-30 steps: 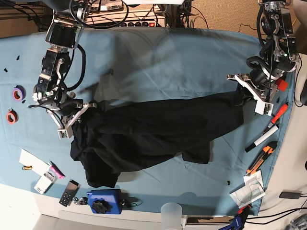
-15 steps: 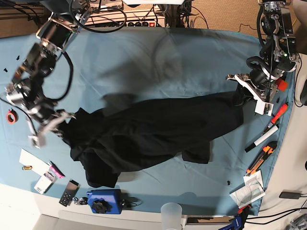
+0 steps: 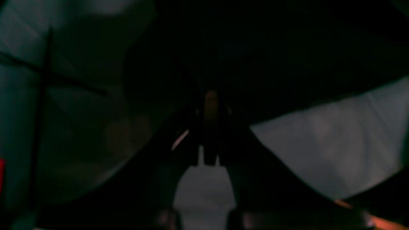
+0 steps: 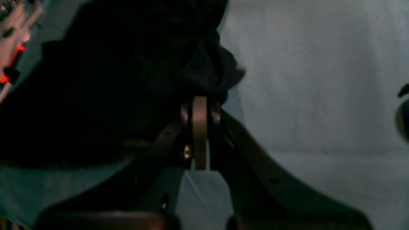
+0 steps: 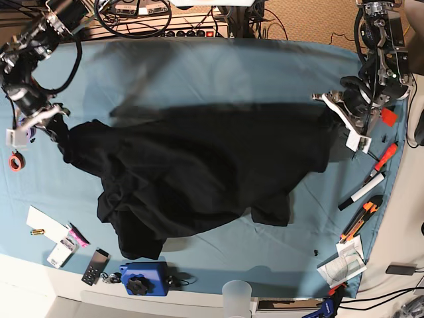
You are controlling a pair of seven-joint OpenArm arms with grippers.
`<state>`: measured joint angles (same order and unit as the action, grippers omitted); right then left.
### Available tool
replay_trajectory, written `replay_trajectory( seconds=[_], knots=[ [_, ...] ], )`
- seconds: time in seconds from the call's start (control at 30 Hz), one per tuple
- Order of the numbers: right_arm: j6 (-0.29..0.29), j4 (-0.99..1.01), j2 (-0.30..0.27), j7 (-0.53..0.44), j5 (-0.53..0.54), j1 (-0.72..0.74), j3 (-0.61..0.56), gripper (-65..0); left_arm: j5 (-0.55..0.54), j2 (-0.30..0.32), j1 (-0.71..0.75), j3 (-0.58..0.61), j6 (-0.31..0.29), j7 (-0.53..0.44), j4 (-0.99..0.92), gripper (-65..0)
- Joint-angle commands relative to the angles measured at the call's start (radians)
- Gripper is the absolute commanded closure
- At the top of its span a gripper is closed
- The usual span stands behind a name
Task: Layout the t-shirt on the table in an organized manner, then fold the t-shirt properly
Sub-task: 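Hold shirt corners with both grippers and pull them apart to flatten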
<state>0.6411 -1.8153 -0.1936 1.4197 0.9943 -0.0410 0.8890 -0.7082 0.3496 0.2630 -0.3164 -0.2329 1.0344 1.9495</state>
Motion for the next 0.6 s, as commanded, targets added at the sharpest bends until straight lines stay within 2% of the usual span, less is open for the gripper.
replay_trajectory(
  seconds=[0.0, 0.13, 0.27, 0.57],
  knots=[
    [0.012, -0.019, -0.017, -0.023, 0.038, -0.002, 0.021, 0.0, -0.011, 0.013, -0.005, -0.007, 0.003, -0.002, 0.016, 0.0],
    [0.021, -0.019, -0.017, -0.023, 0.08, -0.051, 0.058, 0.0, -0.014, 0.013, 0.01, -0.007, 0.003, 0.017, 0.018, 0.0],
    [0.022, -0.019, -0.017, -0.023, 0.097, -0.1, 0.059, 0.0, -0.049, 0.014, 0.032, -0.007, 0.003, 0.029, 0.019, 0.0],
    [0.034, -0.021, -0.017, -0.023, 0.157, -0.173, 0.059, 0.0, -0.048, 0.014, 0.053, -0.008, 0.003, 0.103, 0.035, 0.0]
  ],
)
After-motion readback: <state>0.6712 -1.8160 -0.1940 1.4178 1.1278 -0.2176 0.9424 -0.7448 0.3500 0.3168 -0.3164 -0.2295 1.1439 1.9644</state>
